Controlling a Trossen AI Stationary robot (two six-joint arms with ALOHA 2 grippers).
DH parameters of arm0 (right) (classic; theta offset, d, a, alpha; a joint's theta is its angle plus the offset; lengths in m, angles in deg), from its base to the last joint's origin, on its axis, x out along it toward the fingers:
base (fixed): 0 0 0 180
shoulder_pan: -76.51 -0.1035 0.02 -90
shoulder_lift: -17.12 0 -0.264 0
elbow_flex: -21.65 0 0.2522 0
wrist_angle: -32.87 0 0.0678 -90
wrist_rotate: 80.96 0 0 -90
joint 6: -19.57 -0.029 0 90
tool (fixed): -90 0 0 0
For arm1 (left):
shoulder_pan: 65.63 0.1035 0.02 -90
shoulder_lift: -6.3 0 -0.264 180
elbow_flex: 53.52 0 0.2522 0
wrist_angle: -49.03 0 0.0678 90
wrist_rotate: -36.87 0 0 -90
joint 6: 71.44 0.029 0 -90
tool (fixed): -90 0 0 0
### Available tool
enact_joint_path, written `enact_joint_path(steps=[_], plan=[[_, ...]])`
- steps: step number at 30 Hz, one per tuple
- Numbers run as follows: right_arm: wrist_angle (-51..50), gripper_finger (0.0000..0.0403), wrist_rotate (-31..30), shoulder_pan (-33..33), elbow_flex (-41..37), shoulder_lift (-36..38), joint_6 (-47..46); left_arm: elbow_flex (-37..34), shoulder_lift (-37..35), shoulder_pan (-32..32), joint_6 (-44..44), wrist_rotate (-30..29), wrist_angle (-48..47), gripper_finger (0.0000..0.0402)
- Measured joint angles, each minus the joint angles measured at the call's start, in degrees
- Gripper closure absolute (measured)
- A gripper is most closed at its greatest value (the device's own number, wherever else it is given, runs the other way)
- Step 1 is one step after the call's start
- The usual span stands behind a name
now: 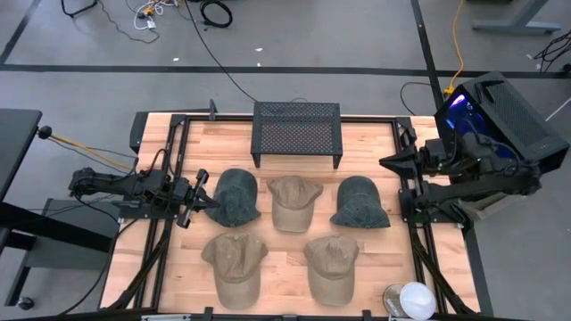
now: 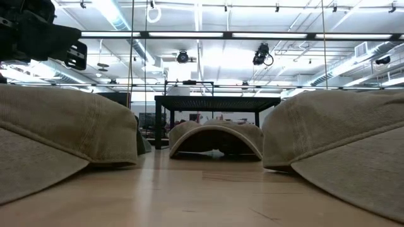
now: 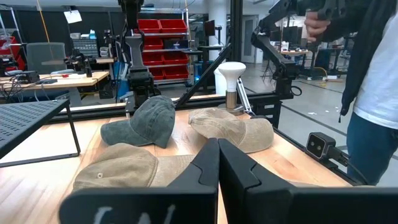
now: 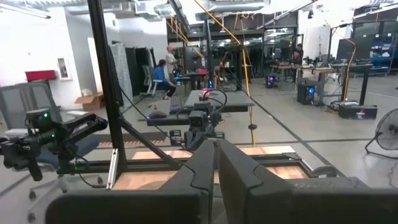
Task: Pick & Place hat
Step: Put the right black cap on the shelf
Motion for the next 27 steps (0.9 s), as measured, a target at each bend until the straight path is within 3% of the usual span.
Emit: enact_joint_path(steps=[8,27], plan=[[-5.2,0.0376,0.0,0.0,5.7,-4.1,2.1,0.0,0.0,0.0,0.0,0.0,0.0,0.0399],[-8.1,0.0376,0.5,0.0,5.8,-5.9,2.4,0.0,0.0,0.0,0.0,0.0,0.0,0.0399]])
